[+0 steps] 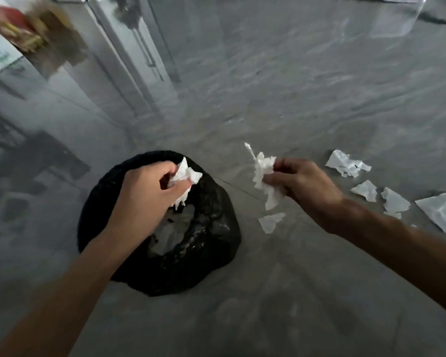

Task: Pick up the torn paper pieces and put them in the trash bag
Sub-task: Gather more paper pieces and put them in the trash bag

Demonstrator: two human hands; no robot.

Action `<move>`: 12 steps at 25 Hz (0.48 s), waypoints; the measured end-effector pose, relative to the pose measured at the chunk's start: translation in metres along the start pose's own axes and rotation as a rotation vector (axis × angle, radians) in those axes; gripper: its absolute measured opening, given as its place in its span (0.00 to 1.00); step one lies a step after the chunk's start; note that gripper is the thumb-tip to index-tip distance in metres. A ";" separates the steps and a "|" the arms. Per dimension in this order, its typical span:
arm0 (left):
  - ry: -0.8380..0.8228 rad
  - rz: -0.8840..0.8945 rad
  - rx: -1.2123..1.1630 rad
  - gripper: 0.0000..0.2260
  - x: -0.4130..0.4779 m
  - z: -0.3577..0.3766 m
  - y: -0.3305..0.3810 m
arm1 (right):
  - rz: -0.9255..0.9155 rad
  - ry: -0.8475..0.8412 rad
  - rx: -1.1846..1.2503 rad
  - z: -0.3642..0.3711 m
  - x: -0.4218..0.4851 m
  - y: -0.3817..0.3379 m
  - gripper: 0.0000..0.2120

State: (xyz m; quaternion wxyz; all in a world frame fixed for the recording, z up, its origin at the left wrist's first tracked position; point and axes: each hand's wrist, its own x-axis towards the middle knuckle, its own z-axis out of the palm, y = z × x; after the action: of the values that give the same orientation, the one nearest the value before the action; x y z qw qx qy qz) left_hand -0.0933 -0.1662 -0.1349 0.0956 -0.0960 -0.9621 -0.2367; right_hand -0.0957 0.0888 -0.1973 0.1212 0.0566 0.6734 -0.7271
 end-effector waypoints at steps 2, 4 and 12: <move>-0.028 -0.122 0.007 0.18 -0.008 0.005 -0.040 | -0.060 -0.115 0.022 0.031 -0.002 -0.029 0.06; -0.164 -0.221 0.053 0.19 -0.017 0.014 -0.070 | -0.051 -0.195 0.027 0.061 -0.001 -0.047 0.09; -0.069 -0.421 -0.061 0.15 -0.036 0.004 -0.096 | 0.199 -0.296 -0.132 0.131 0.021 -0.048 0.17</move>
State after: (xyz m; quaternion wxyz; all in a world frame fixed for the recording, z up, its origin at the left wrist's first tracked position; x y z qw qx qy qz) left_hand -0.0816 -0.2530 -0.1892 0.0079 0.0963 -0.9561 -0.2768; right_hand -0.1169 -0.0403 -0.1449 0.2938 0.0071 0.6855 -0.6661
